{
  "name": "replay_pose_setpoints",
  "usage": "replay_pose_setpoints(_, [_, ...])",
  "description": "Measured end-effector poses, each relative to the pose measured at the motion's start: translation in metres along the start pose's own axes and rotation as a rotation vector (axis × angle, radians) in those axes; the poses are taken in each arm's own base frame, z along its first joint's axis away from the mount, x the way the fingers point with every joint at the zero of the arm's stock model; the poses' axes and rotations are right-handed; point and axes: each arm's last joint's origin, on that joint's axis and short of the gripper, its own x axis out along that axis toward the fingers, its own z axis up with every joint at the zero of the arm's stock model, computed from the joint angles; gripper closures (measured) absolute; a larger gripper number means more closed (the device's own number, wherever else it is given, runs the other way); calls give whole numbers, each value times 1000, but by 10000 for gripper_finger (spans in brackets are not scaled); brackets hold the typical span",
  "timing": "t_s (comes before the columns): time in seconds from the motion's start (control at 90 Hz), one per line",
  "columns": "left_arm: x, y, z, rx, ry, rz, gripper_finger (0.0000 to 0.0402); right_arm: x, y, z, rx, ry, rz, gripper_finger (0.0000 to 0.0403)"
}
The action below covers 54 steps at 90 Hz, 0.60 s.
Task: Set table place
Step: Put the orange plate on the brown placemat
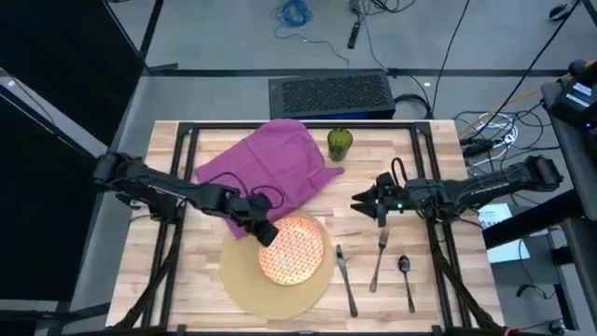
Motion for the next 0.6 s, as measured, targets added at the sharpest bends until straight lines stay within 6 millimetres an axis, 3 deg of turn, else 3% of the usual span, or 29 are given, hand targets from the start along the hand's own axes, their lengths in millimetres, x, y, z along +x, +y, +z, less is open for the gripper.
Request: replay_pose_setpoints(0.6, [1,-3,-34,-87,206,70,401,19,0,-9,30,116,-14,200])
